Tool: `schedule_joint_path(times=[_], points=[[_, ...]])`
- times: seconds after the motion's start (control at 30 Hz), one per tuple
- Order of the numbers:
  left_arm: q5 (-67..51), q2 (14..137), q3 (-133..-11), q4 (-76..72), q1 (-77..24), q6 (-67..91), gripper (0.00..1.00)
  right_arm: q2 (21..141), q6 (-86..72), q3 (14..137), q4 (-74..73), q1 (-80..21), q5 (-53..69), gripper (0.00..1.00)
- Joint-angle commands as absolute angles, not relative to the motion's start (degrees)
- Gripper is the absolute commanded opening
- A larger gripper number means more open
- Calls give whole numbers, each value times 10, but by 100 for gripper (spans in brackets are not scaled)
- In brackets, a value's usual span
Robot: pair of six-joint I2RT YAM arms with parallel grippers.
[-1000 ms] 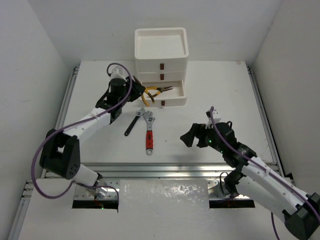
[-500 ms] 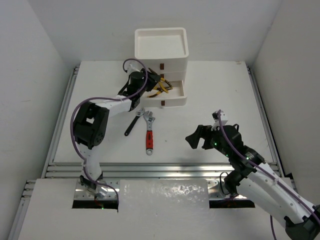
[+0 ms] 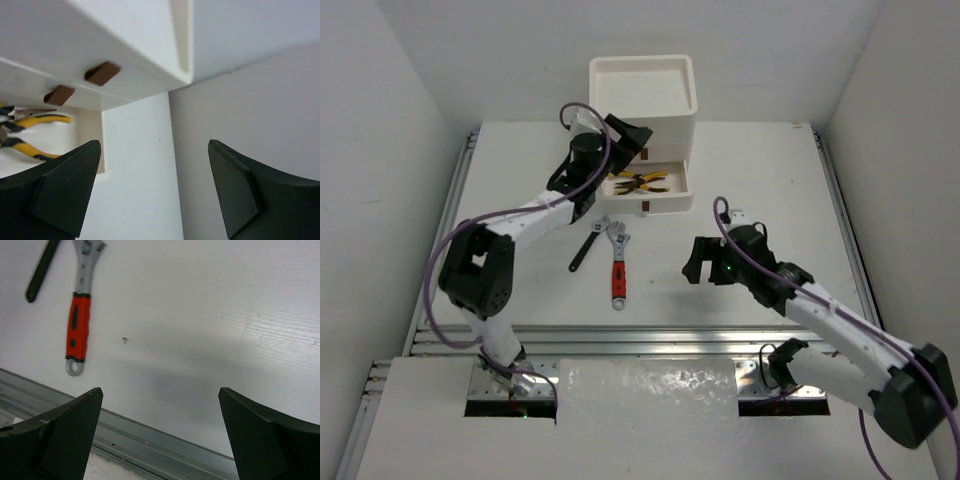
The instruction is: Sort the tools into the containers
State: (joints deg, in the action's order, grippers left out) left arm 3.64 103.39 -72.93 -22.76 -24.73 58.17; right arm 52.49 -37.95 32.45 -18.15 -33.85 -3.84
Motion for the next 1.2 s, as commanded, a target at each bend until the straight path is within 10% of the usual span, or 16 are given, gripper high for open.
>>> schedule_joint_path(times=[0.0,0.27,0.4,0.67,1.17], points=[[56,915,-751,-175,-250,512,87,634,-391,375,-112,-316,-19,99],[124,621,-661,95,-244,399,97,902,-370,525,25,-295,-49,96],[105,462,-585,170,-243,336,99,1017,-369,627,51,-292,-116,38],[133,307,-574,379,-243,191,100,1125,-382,730,42,-287,-100,36],[299,82,-428,313,-251,198,100,1212,-427,776,163,-294,-124,27]])
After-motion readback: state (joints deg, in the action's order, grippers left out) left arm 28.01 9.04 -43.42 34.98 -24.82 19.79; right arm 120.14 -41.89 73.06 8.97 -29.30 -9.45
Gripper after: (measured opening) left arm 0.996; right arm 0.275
